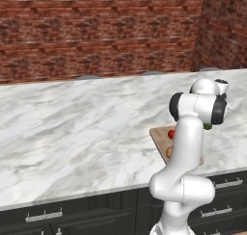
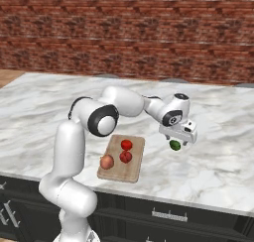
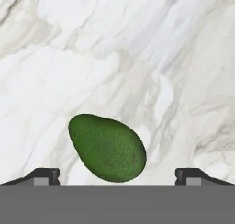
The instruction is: Place the avocado, onion, tomato, and bell pepper on the cutting board.
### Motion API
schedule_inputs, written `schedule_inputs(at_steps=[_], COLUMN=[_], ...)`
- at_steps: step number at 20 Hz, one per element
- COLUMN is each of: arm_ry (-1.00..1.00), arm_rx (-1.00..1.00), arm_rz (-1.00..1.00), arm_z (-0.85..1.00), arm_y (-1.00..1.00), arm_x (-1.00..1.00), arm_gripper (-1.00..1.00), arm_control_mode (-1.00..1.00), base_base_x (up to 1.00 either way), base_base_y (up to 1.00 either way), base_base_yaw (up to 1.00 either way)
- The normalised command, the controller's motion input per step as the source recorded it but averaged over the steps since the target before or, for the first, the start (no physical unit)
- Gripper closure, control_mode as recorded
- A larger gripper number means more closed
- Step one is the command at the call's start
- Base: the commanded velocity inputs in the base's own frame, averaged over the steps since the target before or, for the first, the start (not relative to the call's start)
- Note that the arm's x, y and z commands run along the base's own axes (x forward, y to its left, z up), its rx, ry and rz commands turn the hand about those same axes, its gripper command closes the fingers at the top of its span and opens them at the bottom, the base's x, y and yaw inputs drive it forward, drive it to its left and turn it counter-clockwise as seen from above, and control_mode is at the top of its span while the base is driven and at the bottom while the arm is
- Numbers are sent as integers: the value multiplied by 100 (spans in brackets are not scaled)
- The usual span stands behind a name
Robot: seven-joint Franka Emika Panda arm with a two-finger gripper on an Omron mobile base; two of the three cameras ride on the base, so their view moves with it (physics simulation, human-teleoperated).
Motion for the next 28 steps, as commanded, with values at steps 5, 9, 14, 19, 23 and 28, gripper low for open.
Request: schedule_inputs(at_steps=[5,9,14,19,23,28], arm_ry=[-4,-4,-1,0,0,0], arm_rx=[0,0,0,-1,-2,-2], arm_rz=[8,10,12,11,10,10], arm_z=[0,0,-4,-17,-19,-15], arm_y=[1,10,13,0,0,0], arm_x=[0,-4,0,2,10,11], arm_gripper=[-100,-100,-100,-100,-100,-100], arm_control_mode=[-100,-100,-100,-100,-100,-100], base_base_x=[0,0,0,0,0,0], base_base_y=[0,0,0,0,0,0], base_base_yaw=[0,0,0,0,0,0])
